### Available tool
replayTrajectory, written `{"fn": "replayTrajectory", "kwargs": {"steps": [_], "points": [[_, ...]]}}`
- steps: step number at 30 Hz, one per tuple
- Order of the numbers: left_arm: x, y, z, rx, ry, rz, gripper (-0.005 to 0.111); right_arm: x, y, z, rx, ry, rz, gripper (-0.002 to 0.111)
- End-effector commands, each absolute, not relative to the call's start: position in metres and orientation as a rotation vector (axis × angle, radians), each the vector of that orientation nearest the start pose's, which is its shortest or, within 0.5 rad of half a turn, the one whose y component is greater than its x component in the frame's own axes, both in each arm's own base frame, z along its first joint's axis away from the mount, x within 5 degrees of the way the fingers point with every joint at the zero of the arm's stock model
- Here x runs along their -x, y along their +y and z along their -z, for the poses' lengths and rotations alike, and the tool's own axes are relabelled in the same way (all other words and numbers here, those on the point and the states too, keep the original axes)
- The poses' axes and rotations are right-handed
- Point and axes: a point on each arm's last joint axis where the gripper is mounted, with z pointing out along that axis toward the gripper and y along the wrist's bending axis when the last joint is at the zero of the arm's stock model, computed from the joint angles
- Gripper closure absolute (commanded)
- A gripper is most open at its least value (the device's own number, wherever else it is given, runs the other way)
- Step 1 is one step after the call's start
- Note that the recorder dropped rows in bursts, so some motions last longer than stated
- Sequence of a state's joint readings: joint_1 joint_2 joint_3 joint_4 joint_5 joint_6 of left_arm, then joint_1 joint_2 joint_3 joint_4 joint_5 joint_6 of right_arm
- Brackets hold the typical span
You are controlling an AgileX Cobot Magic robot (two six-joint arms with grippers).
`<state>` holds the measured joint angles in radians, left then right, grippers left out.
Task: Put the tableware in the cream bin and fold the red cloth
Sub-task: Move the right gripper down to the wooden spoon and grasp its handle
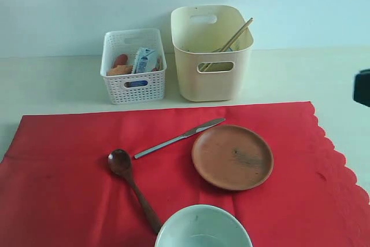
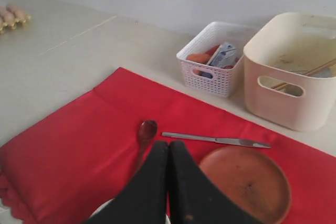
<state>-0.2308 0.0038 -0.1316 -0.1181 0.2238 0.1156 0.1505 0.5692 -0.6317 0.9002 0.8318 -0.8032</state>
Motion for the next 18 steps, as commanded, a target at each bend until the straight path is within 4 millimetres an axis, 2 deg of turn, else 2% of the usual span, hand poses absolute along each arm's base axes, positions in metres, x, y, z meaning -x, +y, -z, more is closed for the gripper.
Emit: {"fn": "replayTrajectory", "kwargs": {"steps": [1, 5, 9, 18], "points": [[-0.049, -0.014, -0.227, -0.194, 1.579, 0.199, 0.107, -0.125, 0.076, -0.342, 0.702, 1.956, -0.706, 0.108], [-0.051, -0.014, -0.216, -0.197, 1.613, 0.197, 0.107, -0.159, 0.084, -0.340, 0.730, 2.029, -0.708, 0.108], [-0.052, -0.014, -0.209, -0.198, 1.635, 0.195, 0.107, -0.185, 0.099, -0.332, 0.828, 2.085, -0.612, 0.108], [-0.055, -0.011, -0.197, -0.144, 1.678, 0.141, 0.107, -0.213, 0.143, -0.311, 0.998, 2.204, -0.409, 0.108]]}}
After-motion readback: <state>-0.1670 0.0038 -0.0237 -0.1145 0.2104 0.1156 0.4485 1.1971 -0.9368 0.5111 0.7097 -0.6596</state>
